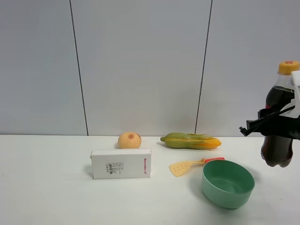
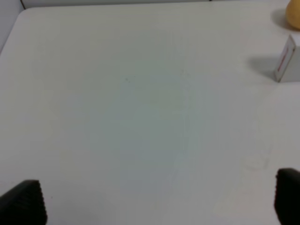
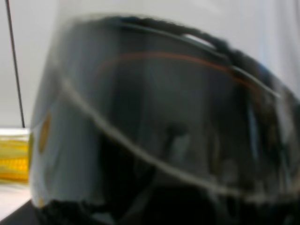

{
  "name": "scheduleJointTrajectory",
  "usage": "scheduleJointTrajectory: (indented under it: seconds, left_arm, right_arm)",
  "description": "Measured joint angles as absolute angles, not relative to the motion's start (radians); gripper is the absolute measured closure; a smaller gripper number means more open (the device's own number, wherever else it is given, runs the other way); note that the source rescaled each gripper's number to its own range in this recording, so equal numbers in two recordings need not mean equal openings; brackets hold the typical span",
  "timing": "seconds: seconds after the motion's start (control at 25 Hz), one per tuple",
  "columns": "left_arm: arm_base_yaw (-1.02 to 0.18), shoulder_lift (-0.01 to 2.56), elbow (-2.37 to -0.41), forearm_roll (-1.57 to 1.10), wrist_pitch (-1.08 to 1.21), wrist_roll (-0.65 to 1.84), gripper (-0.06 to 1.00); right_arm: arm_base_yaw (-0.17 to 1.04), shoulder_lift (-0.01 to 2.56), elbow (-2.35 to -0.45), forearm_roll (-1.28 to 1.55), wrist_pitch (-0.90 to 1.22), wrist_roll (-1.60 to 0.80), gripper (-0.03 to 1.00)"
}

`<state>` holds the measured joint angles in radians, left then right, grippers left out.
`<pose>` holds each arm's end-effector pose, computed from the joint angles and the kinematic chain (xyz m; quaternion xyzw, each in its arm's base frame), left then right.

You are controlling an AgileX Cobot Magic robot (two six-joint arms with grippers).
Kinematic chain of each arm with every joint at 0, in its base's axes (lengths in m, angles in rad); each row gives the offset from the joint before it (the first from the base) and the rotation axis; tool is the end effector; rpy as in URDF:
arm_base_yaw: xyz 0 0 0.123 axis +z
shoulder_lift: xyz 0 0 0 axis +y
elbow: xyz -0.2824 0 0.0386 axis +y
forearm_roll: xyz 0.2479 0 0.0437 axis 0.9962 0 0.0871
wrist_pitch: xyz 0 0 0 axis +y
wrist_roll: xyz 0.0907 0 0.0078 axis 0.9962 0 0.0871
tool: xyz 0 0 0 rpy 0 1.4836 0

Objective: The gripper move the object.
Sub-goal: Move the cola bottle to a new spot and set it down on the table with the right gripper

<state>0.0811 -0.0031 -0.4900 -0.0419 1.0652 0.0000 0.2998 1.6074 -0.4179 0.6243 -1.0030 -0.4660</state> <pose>-0.0041 -0.0037 0.2741 -0.0339 0.8553 0.0000 0.5170 0.2611 0.0338 0.1743 0.0112 0.7651 -0.1338 0.6298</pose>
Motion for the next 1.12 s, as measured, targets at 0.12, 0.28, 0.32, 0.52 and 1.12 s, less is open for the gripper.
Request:
scheduleJointTrajectory:
  seconds: [0.12, 0.28, 0.32, 0.52, 1.12]
  left_arm:
    - [0.081, -0.003, -0.49, -0.042, 1.065, 0.0, -0.06]
    - [0.081, -0.003, -0.49, -0.042, 1.065, 0.0, -0.06]
    - [0.081, -0.003, -0.49, -0.042, 1.065, 0.0, -0.06]
    - [0.081, -0.003, -0.49, -0.042, 1.065, 0.0, -0.06]
    - [0.081, -0.003, -0.49, -0.042, 1.065, 0.0, -0.06]
  right_arm:
    - [0.3, 1.609, -0.418, 0.645, -1.0, -0.463, 0.36]
    - [0.3, 1.609, -0.418, 0.646, -1.0, -0.462, 0.36]
    - [0.3, 1.609, -0.418, 0.646, -1.0, -0.459, 0.36]
    - [0.3, 1.609, -0.418, 0.645, -1.0, -0.436, 0.36]
    - [0.3, 1.741, -0.419, 0.635, -1.08, -0.276, 0.36]
